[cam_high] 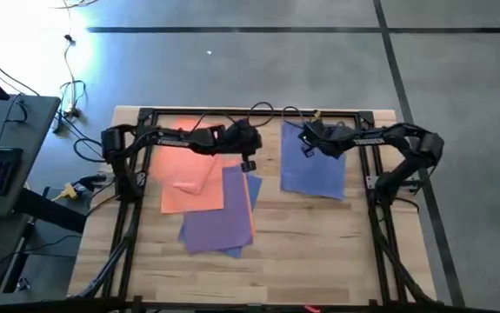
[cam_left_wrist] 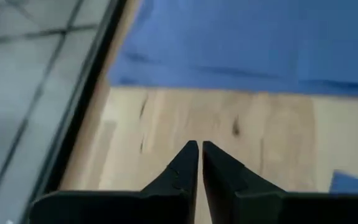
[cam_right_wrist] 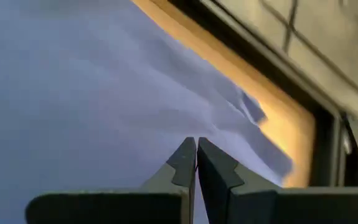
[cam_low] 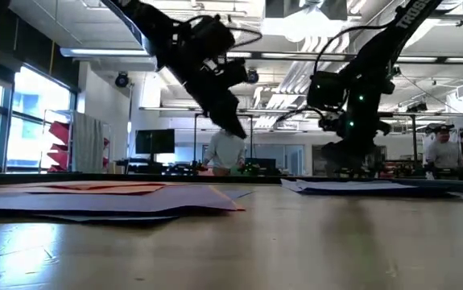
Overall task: Organize paper
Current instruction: Stack the blue paper on top of the blue paper
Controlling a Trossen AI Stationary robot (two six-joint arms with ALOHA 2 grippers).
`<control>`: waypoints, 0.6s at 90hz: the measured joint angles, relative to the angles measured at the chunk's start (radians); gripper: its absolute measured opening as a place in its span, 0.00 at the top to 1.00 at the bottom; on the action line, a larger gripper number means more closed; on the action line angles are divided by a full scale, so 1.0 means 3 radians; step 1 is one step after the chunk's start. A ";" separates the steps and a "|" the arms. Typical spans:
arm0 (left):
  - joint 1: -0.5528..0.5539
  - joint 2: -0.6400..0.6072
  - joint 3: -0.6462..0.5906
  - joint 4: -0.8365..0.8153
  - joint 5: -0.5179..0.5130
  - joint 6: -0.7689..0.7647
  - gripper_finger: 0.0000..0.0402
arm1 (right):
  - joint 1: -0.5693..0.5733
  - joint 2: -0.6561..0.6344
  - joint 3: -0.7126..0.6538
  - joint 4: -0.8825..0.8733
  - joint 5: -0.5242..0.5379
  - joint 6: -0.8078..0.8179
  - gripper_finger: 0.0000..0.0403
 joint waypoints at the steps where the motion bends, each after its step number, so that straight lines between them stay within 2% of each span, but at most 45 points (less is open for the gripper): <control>1: 0.0012 0.0000 0.0000 -0.0021 0.0017 -0.0009 1.00 | 0.0002 0.0000 0.0000 0.0079 -0.0028 -0.0061 1.00; 6: 0.0060 0.0000 0.0000 -0.0092 0.0078 -0.0039 1.00 | -0.0025 0.0007 0.0001 0.0535 -0.0288 -0.0333 1.00; 16: 0.0098 0.0000 0.0000 -0.0140 0.0102 0.0011 1.00 | -0.0143 0.0031 0.0001 0.1365 -0.1373 -0.0719 1.00; 21: 0.0100 0.0000 0.0000 -0.0140 0.0099 0.0056 1.00 | -0.0176 0.0037 0.0005 0.1560 -0.1656 -0.0764 1.00; 31: 0.0097 0.0000 0.0000 -0.0164 0.0102 0.0071 1.00 | -0.0175 0.0029 0.0020 0.1559 -0.1566 -0.0905 0.98; 41: 0.0111 0.0000 -0.0012 -0.0165 0.0151 0.0063 1.00 | -0.0151 0.0001 0.0032 0.1270 -0.1411 -0.0913 0.90; 54: 0.0178 0.0079 -0.0049 0.0165 0.0290 -0.0185 1.00 | -0.0273 -0.0066 0.0030 0.0407 -0.0859 -0.0304 0.76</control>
